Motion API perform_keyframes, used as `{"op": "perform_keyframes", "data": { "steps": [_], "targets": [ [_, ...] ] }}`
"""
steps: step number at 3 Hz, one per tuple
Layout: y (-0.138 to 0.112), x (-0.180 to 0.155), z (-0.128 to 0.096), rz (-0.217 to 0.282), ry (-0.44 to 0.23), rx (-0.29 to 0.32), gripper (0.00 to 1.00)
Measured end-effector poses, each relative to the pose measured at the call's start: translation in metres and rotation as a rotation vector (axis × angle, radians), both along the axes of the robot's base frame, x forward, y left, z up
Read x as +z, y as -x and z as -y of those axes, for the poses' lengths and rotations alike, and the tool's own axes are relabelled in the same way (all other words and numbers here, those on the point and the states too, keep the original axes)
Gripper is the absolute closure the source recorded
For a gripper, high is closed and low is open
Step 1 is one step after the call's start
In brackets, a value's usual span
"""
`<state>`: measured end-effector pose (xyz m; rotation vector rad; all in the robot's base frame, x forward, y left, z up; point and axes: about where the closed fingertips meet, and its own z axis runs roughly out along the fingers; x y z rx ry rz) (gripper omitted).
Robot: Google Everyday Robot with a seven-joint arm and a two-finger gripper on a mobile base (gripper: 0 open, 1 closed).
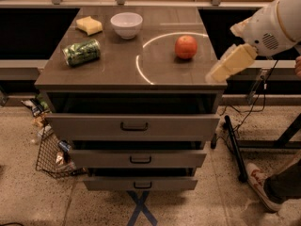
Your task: Move apple near white bowl
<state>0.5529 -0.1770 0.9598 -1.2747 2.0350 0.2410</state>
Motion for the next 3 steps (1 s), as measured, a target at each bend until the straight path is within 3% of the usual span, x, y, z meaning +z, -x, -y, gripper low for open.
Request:
{"op": "perform_keyframes", "data": {
  "steps": [2,3],
  "targets": [
    [-0.078,-0.034,-0.004,0.086,-0.342,-0.162,0.0],
    [-0.113,-0.037,0.0,0.152,-0.442,-0.204,0.0]
  ]
}}
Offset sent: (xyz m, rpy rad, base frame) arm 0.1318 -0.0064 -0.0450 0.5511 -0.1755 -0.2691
